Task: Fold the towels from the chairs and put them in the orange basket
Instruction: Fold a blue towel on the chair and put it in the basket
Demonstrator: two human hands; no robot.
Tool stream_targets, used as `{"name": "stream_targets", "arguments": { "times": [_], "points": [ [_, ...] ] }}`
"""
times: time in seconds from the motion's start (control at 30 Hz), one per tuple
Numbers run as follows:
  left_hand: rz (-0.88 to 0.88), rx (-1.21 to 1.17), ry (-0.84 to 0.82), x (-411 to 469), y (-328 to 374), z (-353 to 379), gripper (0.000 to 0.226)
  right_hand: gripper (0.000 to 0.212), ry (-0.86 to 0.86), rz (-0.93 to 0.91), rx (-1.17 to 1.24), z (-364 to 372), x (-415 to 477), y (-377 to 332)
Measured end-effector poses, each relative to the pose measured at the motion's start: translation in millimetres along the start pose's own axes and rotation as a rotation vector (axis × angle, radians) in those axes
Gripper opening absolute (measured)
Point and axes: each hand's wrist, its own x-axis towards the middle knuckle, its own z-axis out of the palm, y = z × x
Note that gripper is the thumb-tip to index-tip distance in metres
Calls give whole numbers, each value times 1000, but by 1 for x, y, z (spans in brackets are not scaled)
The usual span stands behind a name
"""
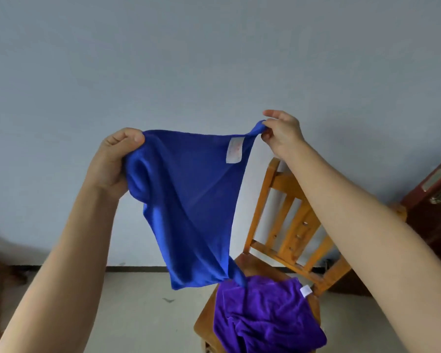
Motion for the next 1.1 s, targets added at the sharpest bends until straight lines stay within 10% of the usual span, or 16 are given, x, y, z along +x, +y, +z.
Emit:
{"name": "stream_targets", "arguments": {
  "times": [0.27,0.43,0.67,1.1],
  "points": [
    [-193,-52,-207,-10,-27,56,44,30,170,12,50,-58,2,-6],
    [-535,-62,-443,-30,-91,117,15,32,395,87,51,-143,-13,27],
    [-855,84,-745,-93,-189,198,44,35,669,118,27,-262,-60,67],
    [-1202,135,-744,-198,-302,286,37,28,990,337,-418,-393,-113,173]
  ]
}}
